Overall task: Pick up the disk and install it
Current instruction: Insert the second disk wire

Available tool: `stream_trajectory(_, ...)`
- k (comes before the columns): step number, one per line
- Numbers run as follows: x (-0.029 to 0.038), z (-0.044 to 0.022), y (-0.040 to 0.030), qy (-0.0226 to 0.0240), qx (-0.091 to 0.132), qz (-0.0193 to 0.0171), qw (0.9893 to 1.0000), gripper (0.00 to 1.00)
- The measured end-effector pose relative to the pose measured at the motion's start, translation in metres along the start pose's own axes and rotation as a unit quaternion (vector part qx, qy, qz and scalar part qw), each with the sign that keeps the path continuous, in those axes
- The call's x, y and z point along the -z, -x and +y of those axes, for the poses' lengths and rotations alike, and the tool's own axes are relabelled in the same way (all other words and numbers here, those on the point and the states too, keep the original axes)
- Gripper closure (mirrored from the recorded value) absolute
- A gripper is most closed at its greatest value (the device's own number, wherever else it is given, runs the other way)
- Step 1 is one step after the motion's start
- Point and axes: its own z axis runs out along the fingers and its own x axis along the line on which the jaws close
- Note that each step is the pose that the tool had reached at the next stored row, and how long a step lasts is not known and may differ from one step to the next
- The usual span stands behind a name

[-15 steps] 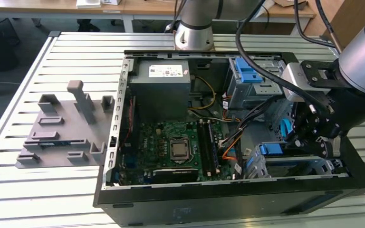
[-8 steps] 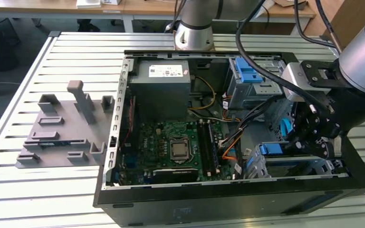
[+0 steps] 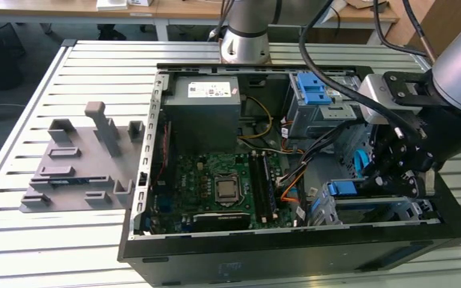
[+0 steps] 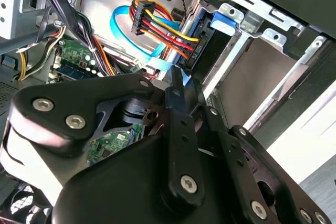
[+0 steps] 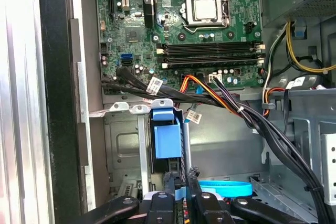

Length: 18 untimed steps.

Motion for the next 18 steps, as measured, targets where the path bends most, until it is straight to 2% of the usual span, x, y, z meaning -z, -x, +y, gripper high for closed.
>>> stream_trajectory(10, 0.0109, 0.0001, 0.0009, 0.0007, 0.0, 0.0004, 1.0, 0.78)
stream_trajectory(11, 0.0112, 0.0001, 0.0009, 0.0008, 0.0, 0.0003, 1.0, 0.78)
stream_trajectory(13, 0.0112, 0.0001, 0.0009, 0.0008, 0.0, 0.0003, 1.0, 0.89)
stream_trajectory(18, 0.0114, 0.0001, 0.001, 0.0008, 0.0, 0.0004, 1.0, 0.89)
